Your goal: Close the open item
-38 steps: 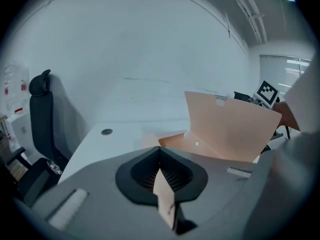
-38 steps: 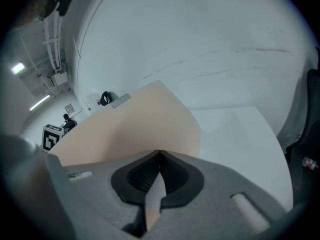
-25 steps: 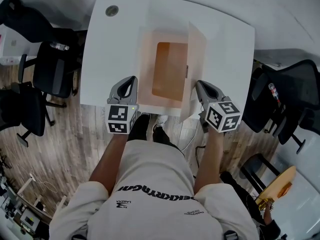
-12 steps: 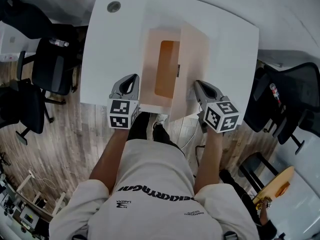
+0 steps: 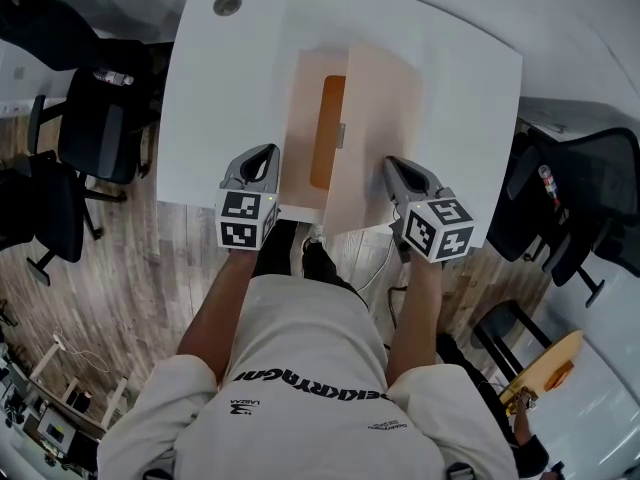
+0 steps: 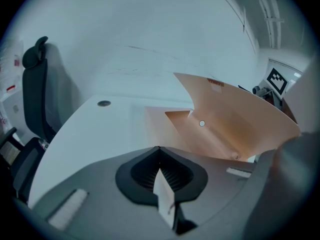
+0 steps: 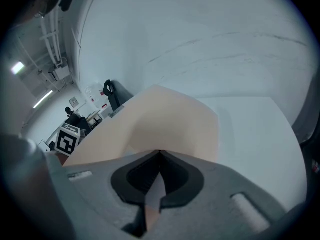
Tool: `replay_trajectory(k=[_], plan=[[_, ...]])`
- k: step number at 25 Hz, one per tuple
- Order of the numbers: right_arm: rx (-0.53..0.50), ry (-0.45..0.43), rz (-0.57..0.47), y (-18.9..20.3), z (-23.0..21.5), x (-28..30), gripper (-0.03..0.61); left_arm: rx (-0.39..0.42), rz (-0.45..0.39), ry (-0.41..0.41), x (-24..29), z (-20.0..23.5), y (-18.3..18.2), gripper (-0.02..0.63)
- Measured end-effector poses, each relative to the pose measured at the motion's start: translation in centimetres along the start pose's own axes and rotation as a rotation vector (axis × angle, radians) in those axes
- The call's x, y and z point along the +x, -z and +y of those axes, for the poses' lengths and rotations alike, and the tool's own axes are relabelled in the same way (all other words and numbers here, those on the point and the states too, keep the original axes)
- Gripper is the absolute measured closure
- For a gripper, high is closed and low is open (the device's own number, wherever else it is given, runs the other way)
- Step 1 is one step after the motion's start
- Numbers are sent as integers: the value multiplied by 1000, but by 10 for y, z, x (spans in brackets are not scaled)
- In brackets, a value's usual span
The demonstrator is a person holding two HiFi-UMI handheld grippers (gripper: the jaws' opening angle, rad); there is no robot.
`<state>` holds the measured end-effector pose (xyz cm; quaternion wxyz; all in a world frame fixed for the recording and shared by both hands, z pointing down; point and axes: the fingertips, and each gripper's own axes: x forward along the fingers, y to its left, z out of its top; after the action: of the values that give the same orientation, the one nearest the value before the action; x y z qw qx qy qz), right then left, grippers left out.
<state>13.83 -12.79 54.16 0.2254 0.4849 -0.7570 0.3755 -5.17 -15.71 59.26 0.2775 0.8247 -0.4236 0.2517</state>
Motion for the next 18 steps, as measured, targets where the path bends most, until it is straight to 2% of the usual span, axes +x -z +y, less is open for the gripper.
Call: replay_trajectory(k=[18], plan=[[-3, -28, 35, 8, 11, 20, 578, -42, 53, 24, 15, 5, 18, 612]])
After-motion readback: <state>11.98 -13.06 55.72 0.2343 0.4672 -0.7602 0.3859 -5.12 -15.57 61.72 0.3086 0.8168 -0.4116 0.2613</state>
